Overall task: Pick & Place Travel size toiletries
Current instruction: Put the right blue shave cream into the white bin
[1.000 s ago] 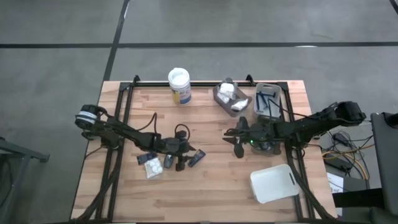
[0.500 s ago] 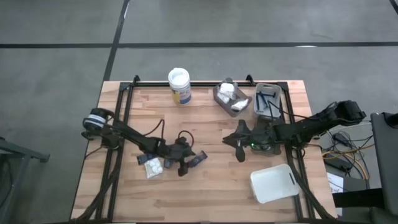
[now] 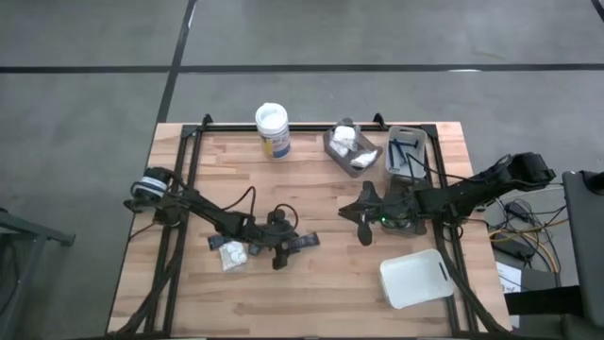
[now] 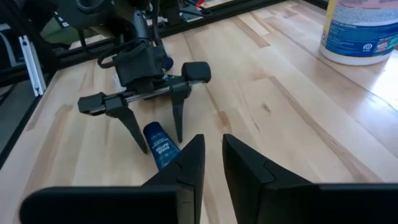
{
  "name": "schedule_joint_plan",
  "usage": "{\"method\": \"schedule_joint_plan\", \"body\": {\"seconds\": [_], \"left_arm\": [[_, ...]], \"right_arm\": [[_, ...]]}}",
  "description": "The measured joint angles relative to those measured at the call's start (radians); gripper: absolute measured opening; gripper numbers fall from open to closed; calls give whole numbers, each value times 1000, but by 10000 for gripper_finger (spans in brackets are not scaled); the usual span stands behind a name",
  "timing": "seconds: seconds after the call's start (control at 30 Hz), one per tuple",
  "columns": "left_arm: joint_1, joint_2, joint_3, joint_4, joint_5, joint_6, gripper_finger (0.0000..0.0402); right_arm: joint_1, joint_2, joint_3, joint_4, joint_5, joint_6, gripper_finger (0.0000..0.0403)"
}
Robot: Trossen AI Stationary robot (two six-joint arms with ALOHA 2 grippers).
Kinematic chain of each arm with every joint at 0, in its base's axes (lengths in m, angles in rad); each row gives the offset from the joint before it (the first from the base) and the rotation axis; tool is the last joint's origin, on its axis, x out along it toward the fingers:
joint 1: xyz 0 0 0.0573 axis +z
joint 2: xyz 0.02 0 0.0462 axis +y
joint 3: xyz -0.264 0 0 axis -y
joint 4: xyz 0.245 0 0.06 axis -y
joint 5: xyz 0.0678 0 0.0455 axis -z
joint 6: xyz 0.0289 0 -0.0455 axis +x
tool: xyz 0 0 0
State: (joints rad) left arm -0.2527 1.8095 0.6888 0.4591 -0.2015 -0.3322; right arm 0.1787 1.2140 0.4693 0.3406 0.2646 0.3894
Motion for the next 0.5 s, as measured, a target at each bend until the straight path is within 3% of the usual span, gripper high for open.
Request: {"method": "schedule_joint_plan", "body": {"seconds": [0.33, 0.5], "left_arm": [[3, -1, 1, -7, -25, 2, 148], [3, -26, -2, -23, -57, 31, 131]], "right_arm": [[0, 0, -17, 10, 0, 4, 92], [0, 0, -19, 14, 0, 4, 108]]}}
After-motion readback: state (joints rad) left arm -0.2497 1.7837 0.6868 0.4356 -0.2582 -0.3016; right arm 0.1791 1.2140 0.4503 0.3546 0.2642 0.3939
